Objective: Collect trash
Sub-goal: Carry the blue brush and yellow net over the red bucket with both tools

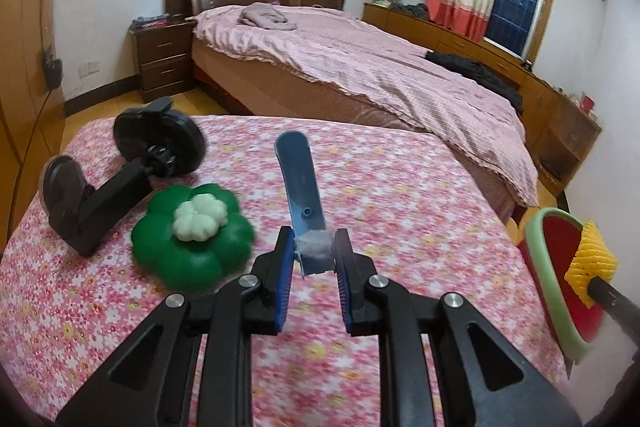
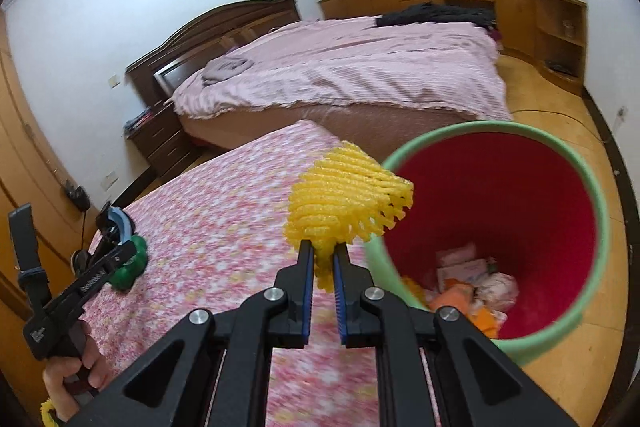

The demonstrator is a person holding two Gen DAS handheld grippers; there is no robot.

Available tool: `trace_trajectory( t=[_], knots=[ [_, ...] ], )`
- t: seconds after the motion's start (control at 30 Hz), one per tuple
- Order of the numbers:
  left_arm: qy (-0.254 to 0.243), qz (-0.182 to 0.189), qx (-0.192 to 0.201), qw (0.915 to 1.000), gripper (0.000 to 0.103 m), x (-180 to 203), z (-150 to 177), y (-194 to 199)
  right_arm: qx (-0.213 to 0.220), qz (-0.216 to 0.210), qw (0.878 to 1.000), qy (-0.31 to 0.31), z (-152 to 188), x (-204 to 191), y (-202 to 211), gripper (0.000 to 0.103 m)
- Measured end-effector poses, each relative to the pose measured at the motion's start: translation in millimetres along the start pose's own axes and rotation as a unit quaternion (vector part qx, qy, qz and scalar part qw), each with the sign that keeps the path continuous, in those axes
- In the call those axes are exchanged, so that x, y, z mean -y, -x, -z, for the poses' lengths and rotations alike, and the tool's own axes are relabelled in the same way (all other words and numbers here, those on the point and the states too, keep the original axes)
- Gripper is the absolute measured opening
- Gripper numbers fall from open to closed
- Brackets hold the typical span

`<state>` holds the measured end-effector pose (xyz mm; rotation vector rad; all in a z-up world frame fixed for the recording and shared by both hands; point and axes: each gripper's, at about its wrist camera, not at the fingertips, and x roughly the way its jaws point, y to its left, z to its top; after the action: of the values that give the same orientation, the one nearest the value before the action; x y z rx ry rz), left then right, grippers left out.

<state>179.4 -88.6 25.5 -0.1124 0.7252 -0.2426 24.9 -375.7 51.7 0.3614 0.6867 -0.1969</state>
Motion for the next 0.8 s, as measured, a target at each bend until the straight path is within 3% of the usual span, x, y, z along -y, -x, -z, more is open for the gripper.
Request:
trace_trajectory(
  t=[0.3,0.57,0.67,0.8],
  knots=[
    [-0.034,0.085,-0.028,0.9954,0.020,58.6,-0.5,29.1,0.006,0.025,0.998,-0.063,11.2,66.9,26.6,0.011],
    [-0.065,0.162,-0.054,0.9832,0.020,122.2,5.2,42.5,0.012,0.027,0.994,-0.109,16.7,116.9,36.1,0.011],
    [-0.080,0.191,-0.082,0.9750,0.020,149.3,8.4,37.4,0.013,0.026,0.993,-0.115,17.6,126.8,38.0,0.011],
    [-0.099,0.208,-0.101,0.9678,0.020,177.8,13.3,31.7,0.012,0.020,0.993,-0.116,18.2,133.9,36.0,0.012]
  ],
)
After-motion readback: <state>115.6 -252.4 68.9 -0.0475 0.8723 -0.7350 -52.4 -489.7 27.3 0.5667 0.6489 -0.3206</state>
